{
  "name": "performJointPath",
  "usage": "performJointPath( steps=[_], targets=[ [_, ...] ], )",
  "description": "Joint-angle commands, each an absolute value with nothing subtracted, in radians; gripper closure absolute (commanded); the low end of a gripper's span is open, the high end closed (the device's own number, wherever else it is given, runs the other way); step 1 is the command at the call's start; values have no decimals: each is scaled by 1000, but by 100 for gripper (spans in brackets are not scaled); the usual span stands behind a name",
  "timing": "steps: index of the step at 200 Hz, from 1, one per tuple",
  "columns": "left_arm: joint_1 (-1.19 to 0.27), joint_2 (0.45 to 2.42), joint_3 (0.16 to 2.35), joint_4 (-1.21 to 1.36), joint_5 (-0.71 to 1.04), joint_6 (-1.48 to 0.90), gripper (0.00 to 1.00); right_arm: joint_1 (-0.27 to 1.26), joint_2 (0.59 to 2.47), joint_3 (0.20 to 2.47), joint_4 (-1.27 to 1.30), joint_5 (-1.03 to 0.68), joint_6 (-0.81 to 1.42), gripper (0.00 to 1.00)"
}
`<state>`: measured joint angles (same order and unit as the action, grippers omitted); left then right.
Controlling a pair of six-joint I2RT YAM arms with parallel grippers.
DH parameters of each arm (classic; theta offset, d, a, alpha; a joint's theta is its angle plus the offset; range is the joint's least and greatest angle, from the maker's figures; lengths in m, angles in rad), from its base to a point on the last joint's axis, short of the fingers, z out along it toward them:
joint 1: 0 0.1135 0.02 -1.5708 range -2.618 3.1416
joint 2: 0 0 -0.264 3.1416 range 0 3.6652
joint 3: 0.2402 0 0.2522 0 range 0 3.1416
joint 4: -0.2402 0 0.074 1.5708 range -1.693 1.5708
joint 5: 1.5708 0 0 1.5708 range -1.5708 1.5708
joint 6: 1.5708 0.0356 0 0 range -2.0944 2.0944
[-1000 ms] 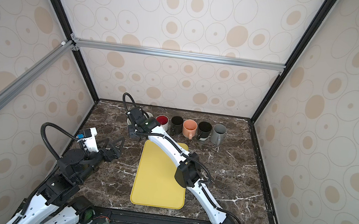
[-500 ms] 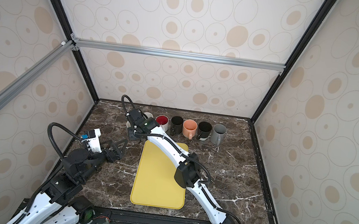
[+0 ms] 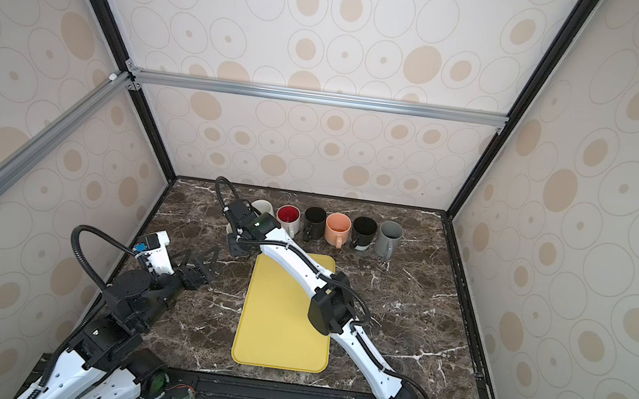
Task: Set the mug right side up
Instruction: 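Carry the grey mug beyond the tray with the right gripper while the left withdraws, then lower the grey mug upright onto the table beside the white mugs with the right gripper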
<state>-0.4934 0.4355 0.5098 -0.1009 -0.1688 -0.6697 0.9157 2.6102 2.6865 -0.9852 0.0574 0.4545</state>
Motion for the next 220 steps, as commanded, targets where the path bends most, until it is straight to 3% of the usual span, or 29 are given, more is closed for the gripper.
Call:
performJointPath(
  steps=[1, 96, 220],
  targets=[
    [-488, 426, 517, -118, -201, -671, 0, 925, 2602, 2698, -961, 82, 448, 100],
    [-488, 433, 501, -120, -175, -655, 0, 931, 2627, 2697, -971, 176, 403, 100],
    [-488, 437, 479, -109, -161, -657, 0, 932, 2638, 2672, -968, 156, 408, 93]
  ],
)
